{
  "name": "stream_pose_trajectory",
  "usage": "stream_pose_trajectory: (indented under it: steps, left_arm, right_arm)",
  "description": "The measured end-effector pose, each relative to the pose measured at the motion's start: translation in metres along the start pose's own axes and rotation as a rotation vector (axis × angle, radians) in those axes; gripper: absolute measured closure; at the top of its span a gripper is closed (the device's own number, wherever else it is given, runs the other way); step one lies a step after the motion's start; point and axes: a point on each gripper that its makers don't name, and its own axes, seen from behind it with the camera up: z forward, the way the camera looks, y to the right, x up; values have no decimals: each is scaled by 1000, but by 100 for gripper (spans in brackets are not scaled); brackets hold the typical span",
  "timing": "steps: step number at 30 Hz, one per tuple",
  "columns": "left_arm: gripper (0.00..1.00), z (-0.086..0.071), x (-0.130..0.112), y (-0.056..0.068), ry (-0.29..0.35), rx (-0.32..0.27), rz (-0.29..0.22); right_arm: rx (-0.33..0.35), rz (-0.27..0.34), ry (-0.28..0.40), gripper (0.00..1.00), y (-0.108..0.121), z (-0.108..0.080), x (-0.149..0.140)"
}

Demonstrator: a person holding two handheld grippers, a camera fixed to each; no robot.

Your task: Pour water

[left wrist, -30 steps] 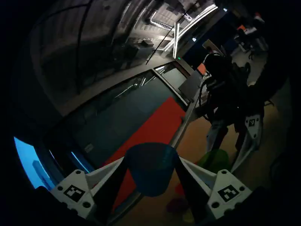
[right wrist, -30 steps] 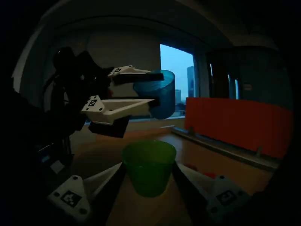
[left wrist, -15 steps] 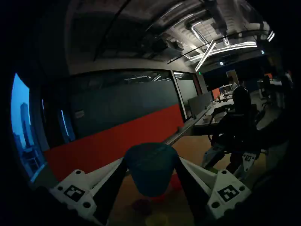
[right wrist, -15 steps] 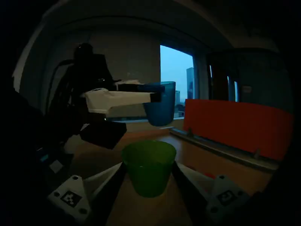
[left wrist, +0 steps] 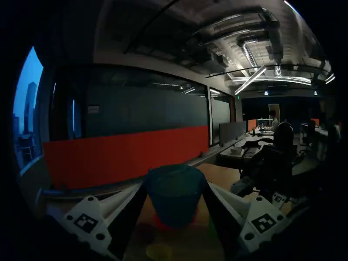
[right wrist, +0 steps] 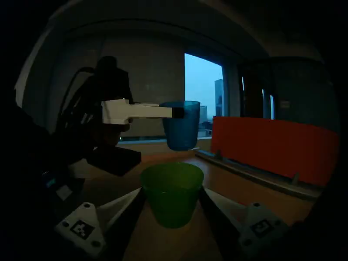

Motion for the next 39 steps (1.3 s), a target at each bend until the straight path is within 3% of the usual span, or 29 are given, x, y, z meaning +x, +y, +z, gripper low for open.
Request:
stream_pose_trajectory:
  steps: [6, 16, 20, 39]
  left_arm:
    - [14, -2, -9, 1, -34, -13, -11]
    - [13, -7, -43, -1, -138, -4, 57]
    - [13, -7, -62, 1, -178, -7, 63]
    - [13, -2, -136, 26, -327, -65, 57]
  right_arm:
    - [-2, 4, -16, 2, 2, -3, -2]
    - [5, 20, -72, 2, 5, -9, -17]
    - [13, 25, -111, 2, 5, -13, -30]
    - [13, 45, -254, 2, 15, -31, -75]
